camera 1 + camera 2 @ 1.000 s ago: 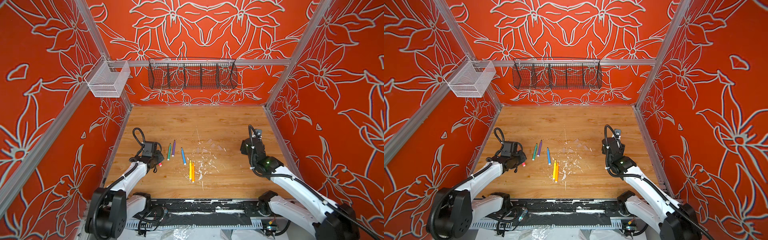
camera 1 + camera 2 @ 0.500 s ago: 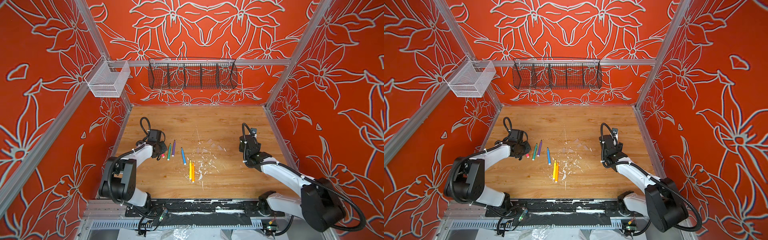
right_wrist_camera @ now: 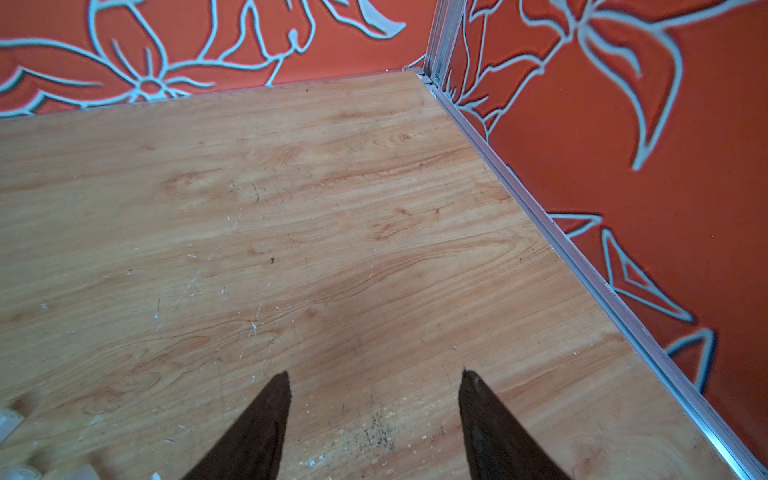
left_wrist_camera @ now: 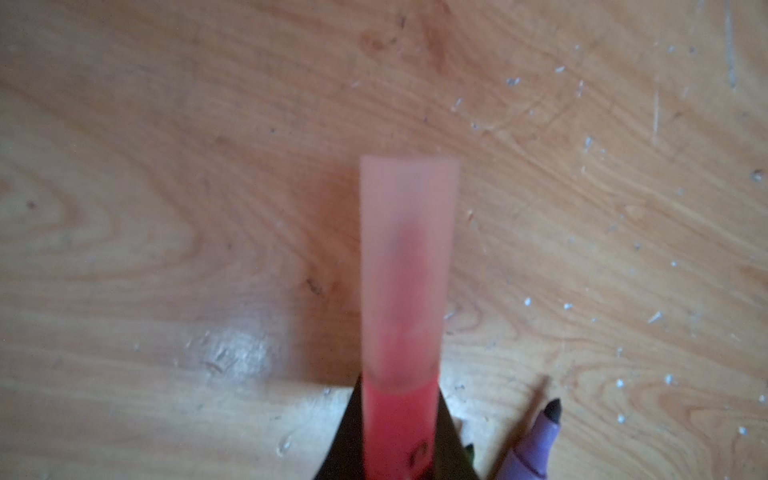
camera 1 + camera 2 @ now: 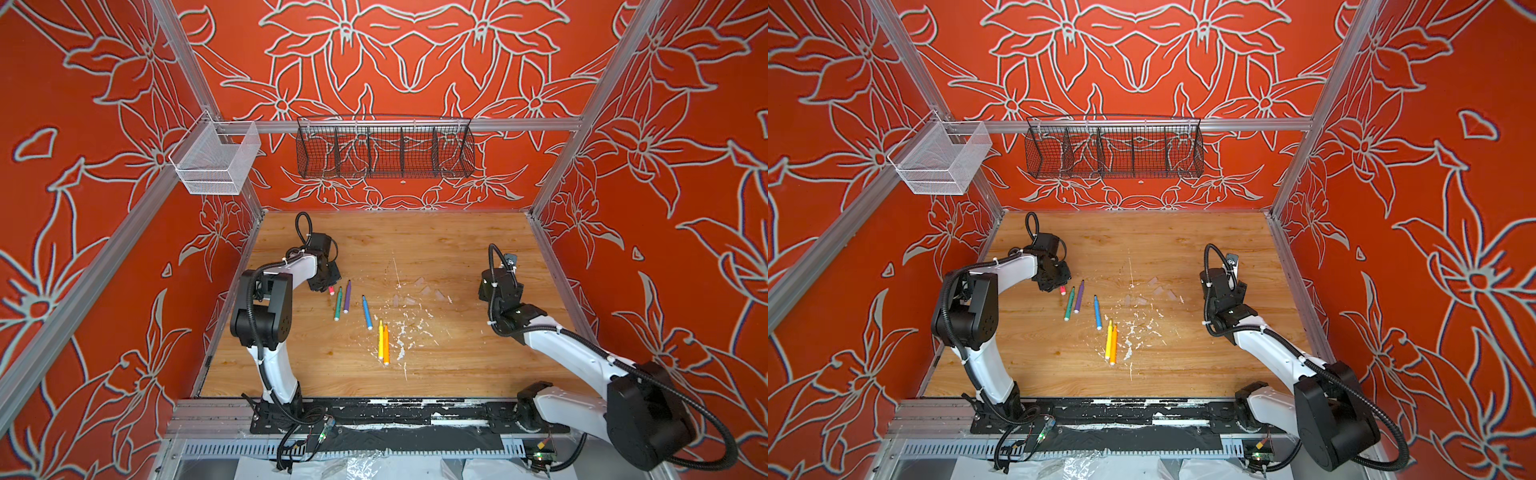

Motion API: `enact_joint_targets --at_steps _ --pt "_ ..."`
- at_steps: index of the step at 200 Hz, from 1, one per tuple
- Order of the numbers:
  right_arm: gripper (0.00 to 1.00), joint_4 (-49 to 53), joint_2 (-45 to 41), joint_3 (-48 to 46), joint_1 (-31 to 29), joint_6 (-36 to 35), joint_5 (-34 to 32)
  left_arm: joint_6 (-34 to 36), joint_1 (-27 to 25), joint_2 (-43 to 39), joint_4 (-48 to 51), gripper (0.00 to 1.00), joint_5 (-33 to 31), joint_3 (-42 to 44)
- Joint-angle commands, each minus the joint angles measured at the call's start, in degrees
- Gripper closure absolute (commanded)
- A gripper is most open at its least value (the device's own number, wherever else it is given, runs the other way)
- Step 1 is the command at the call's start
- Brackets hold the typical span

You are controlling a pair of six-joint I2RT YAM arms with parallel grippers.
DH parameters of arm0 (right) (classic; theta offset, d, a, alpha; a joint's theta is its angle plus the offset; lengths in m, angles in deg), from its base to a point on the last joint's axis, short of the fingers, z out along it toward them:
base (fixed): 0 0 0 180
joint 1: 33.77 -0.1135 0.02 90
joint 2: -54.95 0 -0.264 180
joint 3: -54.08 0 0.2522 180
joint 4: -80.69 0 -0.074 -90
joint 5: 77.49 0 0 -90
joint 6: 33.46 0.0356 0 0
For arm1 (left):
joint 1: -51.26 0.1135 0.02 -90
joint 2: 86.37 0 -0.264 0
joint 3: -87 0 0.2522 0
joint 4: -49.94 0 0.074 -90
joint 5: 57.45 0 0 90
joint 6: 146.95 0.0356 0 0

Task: Insert the pens into the pen caps
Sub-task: 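Lower the capped pink marker onto the table and open the left gripper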

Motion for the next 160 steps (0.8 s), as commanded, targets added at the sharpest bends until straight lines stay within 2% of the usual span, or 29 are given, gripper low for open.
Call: enact_joint_targets --at_steps 1,10,23,84,133,160 --pt "0.33 -1.2 -0.9 -1.1 0.3 0.9 -1.4 1.0 0.4 1.1 5.5 1.0 -0.2 -1.2" --pt "0.33 -1.2 -0.8 -1.0 0.3 0.8 -1.5 0.9 0.3 0.6 4.9 1.0 -0.2 -0.6" --pt "0.33 -1.1 -0.5 -0.8 0.3 0.7 -1.2 1.0 0.4 0.2 4.2 0.9 0.1 0.1" --pt "0.33 -1.3 -0.9 -1.1 0.4 0.6 -0.6 1.7 0.4 -0.9 2.3 0.73 2.1 1.7" --pt "0.33 -1.9 -1.7 -1.8 0.2 0.5 -0.2 2.0 0.3 -4.7 -1.7 0.71 2.5 5.6" --pt "0.33 -2.0 -1.8 -1.9 0.3 0.4 0.1 2.1 0.3 -12.0 -9.6 0.68 3.1 13.5"
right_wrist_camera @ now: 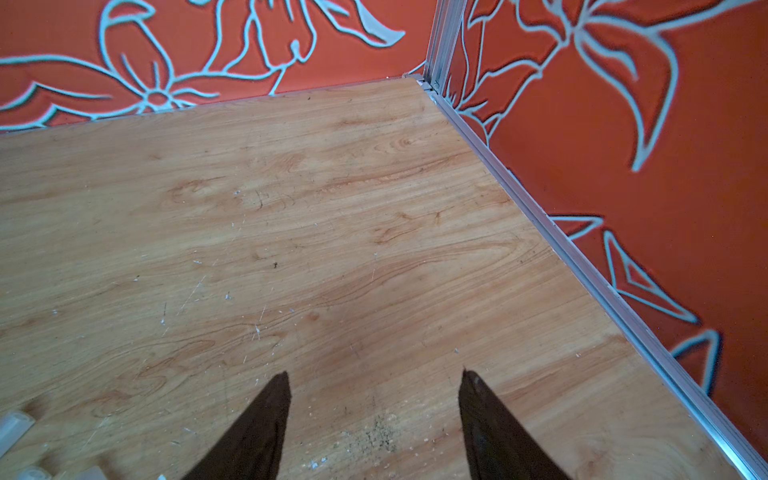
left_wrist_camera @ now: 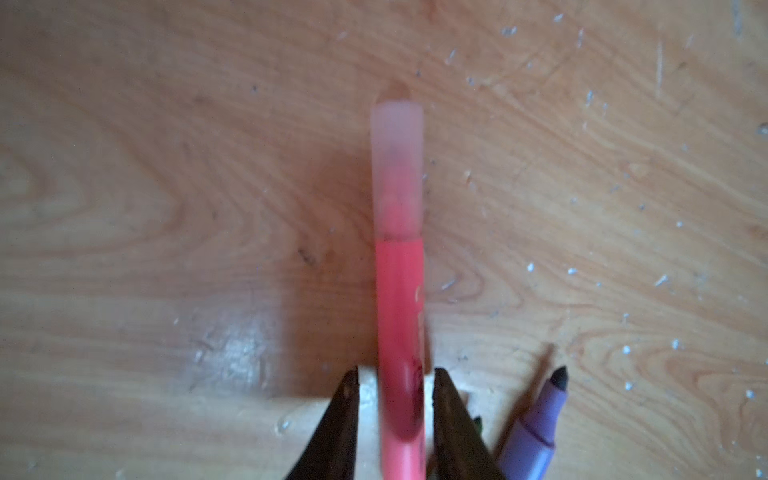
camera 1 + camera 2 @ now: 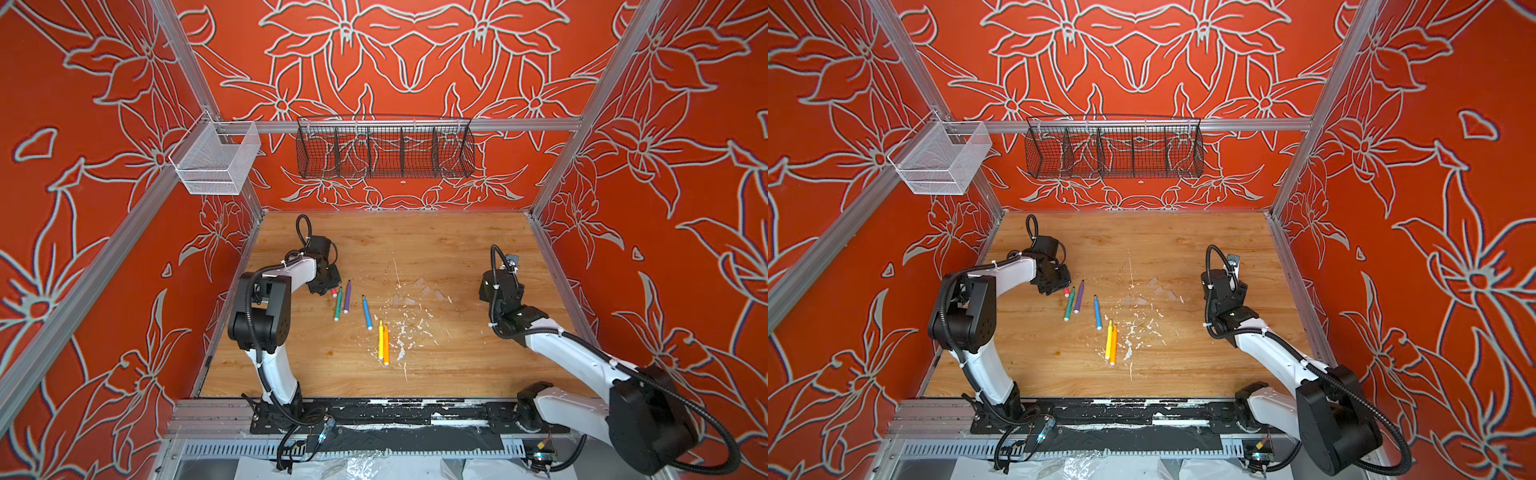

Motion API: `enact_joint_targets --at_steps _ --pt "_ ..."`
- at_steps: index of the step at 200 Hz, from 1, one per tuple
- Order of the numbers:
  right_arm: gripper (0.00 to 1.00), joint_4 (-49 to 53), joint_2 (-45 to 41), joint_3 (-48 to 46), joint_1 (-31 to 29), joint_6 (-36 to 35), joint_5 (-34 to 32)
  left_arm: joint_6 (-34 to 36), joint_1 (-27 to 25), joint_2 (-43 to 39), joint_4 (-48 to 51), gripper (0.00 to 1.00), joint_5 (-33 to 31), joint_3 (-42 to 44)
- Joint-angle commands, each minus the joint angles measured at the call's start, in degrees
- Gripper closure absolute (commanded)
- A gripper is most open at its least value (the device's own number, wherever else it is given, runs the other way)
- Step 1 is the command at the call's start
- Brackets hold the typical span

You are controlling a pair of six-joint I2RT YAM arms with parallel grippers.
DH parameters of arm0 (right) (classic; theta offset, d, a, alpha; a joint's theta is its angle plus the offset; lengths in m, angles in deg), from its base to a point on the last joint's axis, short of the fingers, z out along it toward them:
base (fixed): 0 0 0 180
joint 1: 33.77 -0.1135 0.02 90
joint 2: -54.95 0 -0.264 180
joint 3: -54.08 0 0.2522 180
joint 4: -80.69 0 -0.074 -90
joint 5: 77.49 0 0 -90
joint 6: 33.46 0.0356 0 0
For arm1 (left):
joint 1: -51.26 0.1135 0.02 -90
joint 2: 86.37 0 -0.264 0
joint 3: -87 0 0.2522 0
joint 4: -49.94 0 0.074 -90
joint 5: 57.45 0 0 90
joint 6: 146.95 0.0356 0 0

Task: Insert the pens into the pen caps
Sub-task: 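Lower the capped pink marker onto the table and open the left gripper, then move the left gripper over the green marker and close on it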

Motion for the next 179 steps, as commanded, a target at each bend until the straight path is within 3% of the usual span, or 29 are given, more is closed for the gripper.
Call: enact_joint_targets --at_steps 1,49,85,102,130,179 --pt "0.33 -0.8 -1.0 -1.0 0.4 0.4 0.0 0.5 0.3 -7.1 -6.2 0.67 1.0 6.2" --pt "0.33 -1.1 -0.9 -1.1 0.3 0.2 0.4 0.6 0.2 -19.3 -16.2 0.61 2.1 17.9" --pt "0.33 -1.2 -1.0 -1.2 0.2 0.3 0.5 -0.6 -2.5 -25.1 -6.8 0.61 -0.6 19.2" --pt "0.33 -1.1 -0.7 -1.0 0.2 0.2 0.6 -0.9 -4.8 -27.0 -5.2 0.61 1.3 20.1" --pt "0.33 -1.1 -0.9 -1.1 0.2 0.2 0.6 -1.8 -10.4 -27.1 -1.3 0.61 -4.1 18.9" --pt "0.33 -1.6 -1.8 -1.8 0.4 0.2 1.0 -3.0 -10.8 -22.0 -2.1 0.63 -5.3 19.1"
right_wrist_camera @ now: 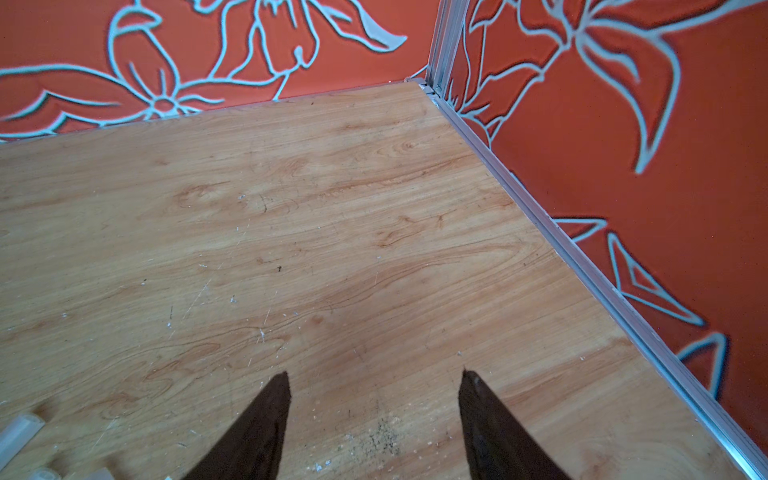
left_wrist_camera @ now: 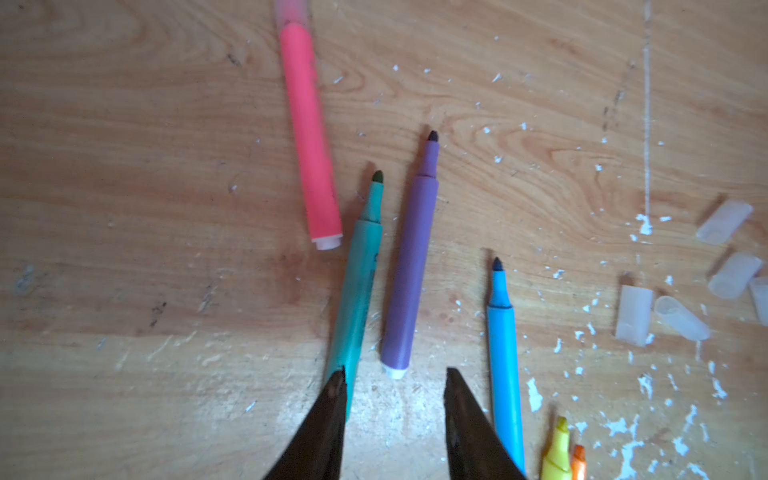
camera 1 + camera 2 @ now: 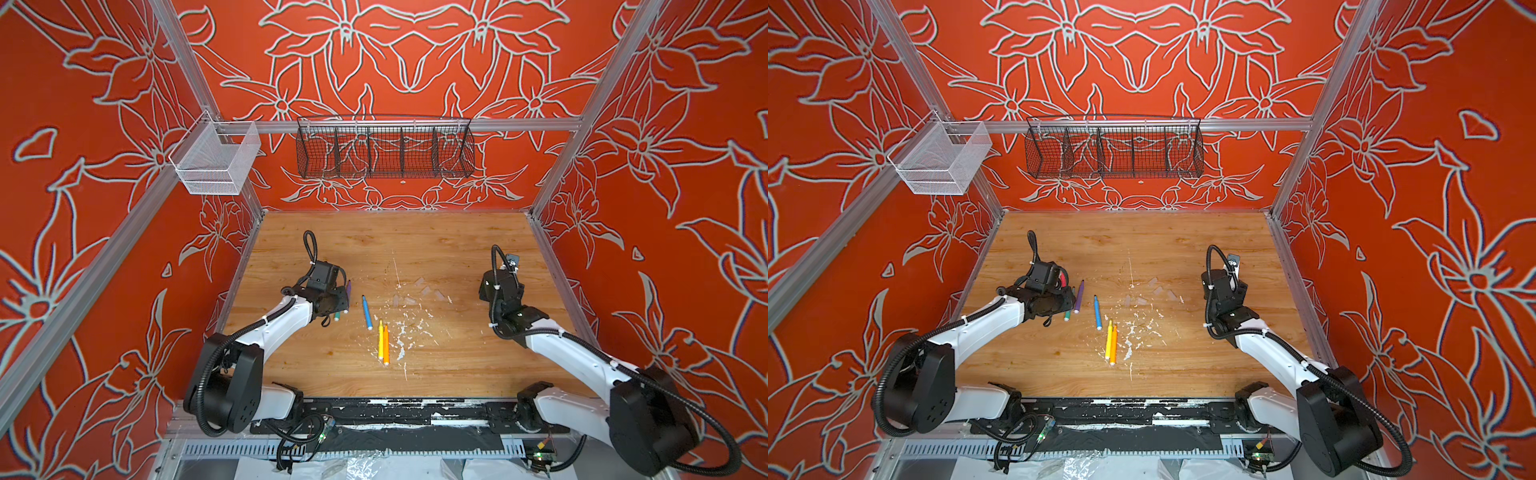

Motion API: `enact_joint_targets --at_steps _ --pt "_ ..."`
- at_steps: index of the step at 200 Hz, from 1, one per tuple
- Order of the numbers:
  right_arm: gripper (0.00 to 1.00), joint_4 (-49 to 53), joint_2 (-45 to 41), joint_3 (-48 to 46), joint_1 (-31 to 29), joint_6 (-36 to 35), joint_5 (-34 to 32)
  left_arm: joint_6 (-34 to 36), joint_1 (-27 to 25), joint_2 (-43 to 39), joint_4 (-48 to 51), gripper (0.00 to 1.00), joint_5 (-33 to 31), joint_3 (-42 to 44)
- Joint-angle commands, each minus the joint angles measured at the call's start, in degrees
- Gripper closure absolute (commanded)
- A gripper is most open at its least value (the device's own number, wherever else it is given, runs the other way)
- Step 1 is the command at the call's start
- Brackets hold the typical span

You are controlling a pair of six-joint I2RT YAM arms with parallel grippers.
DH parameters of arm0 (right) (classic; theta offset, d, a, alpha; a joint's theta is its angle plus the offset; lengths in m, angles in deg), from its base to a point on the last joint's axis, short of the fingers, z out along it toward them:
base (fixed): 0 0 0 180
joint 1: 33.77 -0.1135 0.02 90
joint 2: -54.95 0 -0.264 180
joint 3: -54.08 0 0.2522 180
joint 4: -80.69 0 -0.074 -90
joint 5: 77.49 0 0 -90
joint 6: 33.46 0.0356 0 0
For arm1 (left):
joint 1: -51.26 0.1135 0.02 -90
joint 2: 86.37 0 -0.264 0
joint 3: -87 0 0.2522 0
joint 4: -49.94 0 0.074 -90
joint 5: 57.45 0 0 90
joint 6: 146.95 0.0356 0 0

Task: Insert the pens into the pen caps
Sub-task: 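Move the left gripper over the green marker and close on it, then lift the green marker upright with the left gripper toward the center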

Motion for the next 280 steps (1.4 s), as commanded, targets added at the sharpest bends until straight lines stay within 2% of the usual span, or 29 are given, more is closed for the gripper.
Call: enact_joint_targets --at_steps 1,53,113,178,249,280 --pt "0.33 -0.9 -1.4 -1.4 0.3 0.2 0.6 -1.2 -0.2 2.6 1.2 0.63 -2.2 -0.1" --pt "0.33 -0.9 -0.9 -1.2 0.3 -0.1 1.0 -2.7 -0.3 5.1 2.9 0.66 -4.2 -1.3" --pt "0.33 -0.8 -0.8 -1.1 0.2 0.0 1.1 -4.5 -0.6 9.4 4.8 0.72 -3.4 -3.0" --pt "0.33 -0.7 -0.3 -0.7 0.2 -0.2 1.3 -6.4 -2.4 13.1 8.5 0.72 -6.9 -5.5" --pt "0.33 -0.6 -0.1 -0.6 0.3 -0.3 1.4 -6.1 -3.3 14.3 7.3 0.87 -5.6 -5.2" --pt "0.33 -0.6 -0.1 -0.6 0.3 -0.2 1.3 -4.1 -3.4 13.3 5.3 0.89 -3.8 -5.4"
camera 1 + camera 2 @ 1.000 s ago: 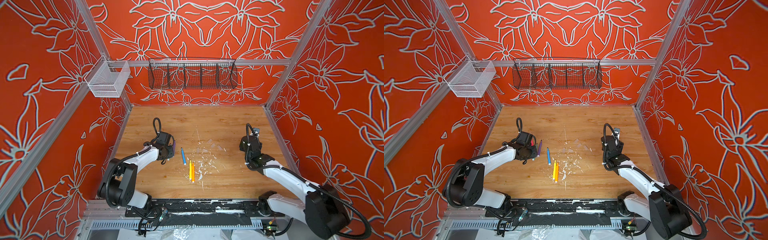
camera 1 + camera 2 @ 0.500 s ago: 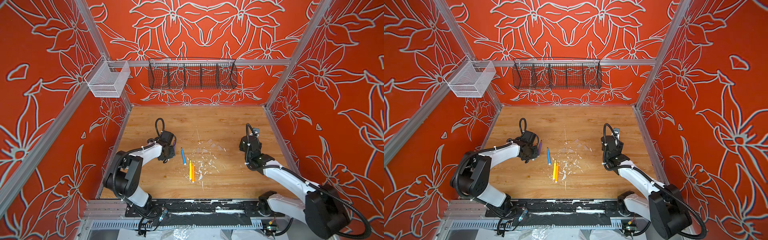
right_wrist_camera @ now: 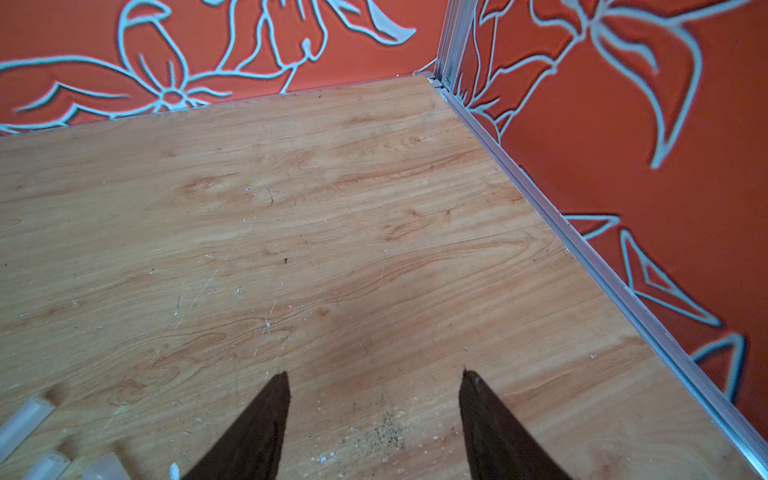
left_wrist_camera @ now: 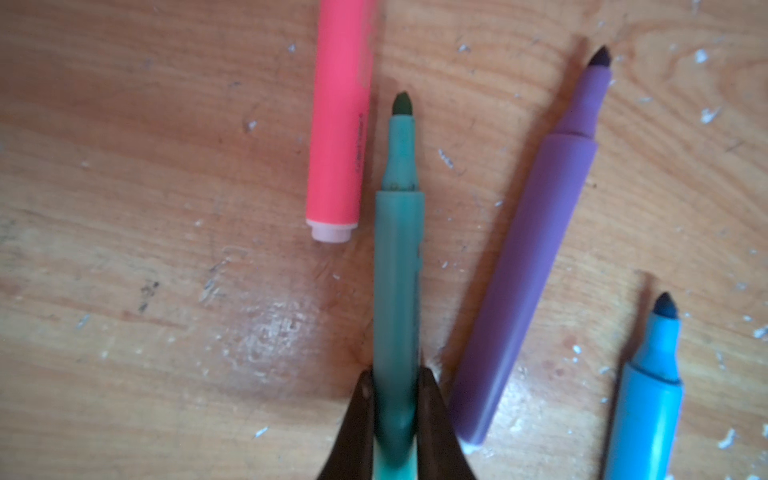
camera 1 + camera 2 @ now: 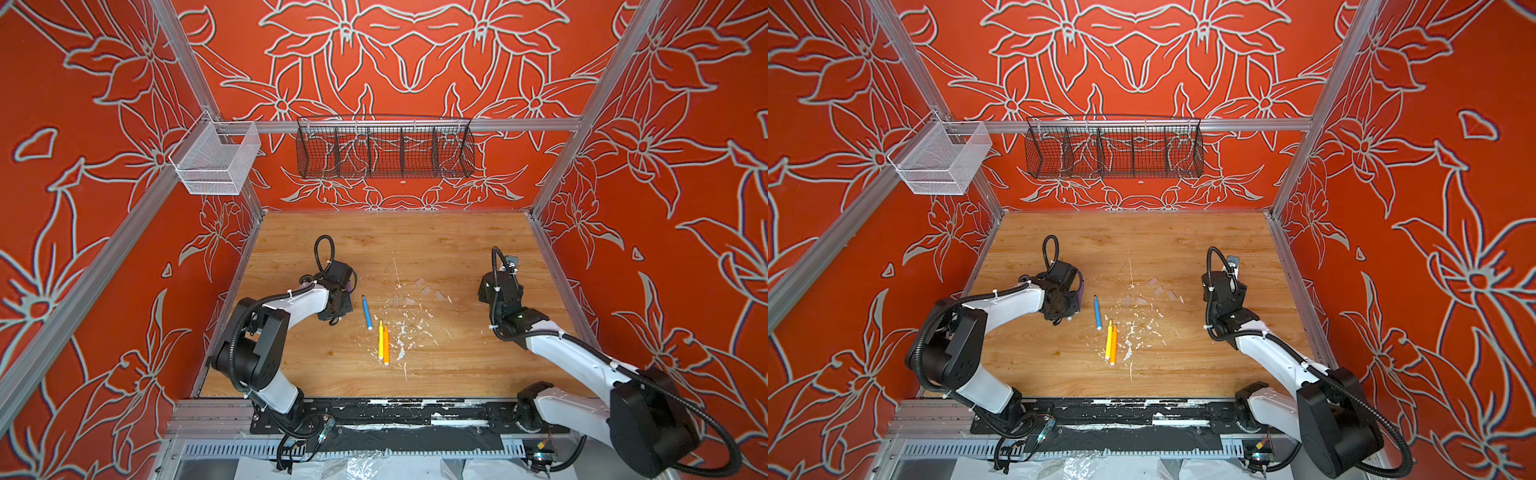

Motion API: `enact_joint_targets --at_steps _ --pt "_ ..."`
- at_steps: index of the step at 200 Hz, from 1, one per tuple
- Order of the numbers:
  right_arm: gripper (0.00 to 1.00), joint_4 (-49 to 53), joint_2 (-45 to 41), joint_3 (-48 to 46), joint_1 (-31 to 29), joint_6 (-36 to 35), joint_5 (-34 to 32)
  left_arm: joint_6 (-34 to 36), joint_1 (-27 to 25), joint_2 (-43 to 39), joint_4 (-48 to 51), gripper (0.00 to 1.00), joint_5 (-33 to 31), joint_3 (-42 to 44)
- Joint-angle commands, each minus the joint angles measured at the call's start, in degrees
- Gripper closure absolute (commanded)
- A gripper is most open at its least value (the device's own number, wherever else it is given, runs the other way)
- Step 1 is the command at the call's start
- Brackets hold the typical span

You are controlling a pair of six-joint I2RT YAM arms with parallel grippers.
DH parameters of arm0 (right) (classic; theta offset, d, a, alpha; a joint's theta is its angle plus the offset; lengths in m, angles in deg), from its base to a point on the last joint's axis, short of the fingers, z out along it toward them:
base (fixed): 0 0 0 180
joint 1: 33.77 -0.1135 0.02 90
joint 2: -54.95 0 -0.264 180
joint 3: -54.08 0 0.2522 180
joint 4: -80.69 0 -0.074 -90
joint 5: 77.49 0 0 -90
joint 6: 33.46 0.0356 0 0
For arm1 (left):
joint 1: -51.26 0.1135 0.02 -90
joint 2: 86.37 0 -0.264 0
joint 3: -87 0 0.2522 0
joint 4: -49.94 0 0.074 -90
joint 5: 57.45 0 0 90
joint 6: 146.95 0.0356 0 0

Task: Insert the pens into the pen caps
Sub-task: 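Lift the green marker upright with the left gripper toward the center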

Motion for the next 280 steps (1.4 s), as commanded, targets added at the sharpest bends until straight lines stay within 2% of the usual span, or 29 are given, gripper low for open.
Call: enact_joint_targets --at_steps 1,43,93,115,122,139,173,189,203,230,246,280 --pt "0.33 -0.2 0.2 0.3 0.3 0.0 -0.1 1.3 -0.5 0.6 0.1 0.89 2.3 -0.1" --pt "0.34 -0.1 0.3 0.4 0.2 0.1 -0.1 5.3 -0.7 -4.8 0.5 0.98 2.7 -3.5" --pt "0.34 -0.2 -1.7 -0.7 0.3 0.3 -0.6 10.7 -2.4 -20.9 1.9 1.0 4.6 -9.0" --pt "0.36 7.8 -5.3 1.3 0.2 4.9 -0.2 12.3 -3.2 -25.8 -0.4 1.0 9.3 -10.9" --pt "0.36 10.5 -7.3 2.0 0.2 6.8 1.6 12.7 -3.5 -27.0 -1.5 1.0 11.2 -11.4" --pt "0.37 11.1 -13.1 2.3 0.2 7.3 10.8 14.0 -4.2 -28.7 -5.3 1.0 16.1 -11.8" --pt "0.34 12.3 -24.3 3.7 -0.8 13.4 23.4 13.9 -6.8 -29.3 -16.5 1.0 23.1 -7.2" --pt "0.33 12.3 -25.5 5.2 -1.9 15.6 28.2 11.2 -8.4 -28.0 -18.7 1.0 22.8 -7.3" --pt "0.33 11.9 -25.2 6.8 -3.8 17.8 31.7 10.4 -9.4 -26.6 -18.4 1.0 25.2 -8.6" --pt "0.29 8.6 -24.7 9.2 -8.4 20.4 37.0 12.4 -13.0 -25.2 -17.9 1.0 26.3 -8.9" --pt "0.26 6.7 -24.4 10.3 -11.6 21.0 38.4 13.9 -15.5 -24.6 -18.2 1.0 24.0 -8.8" --pt "0.23 2.4 -22.7 11.1 -17.0 23.3 39.8 18.9 -19.5 -22.8 -18.5 1.0 24.1 -10.2"
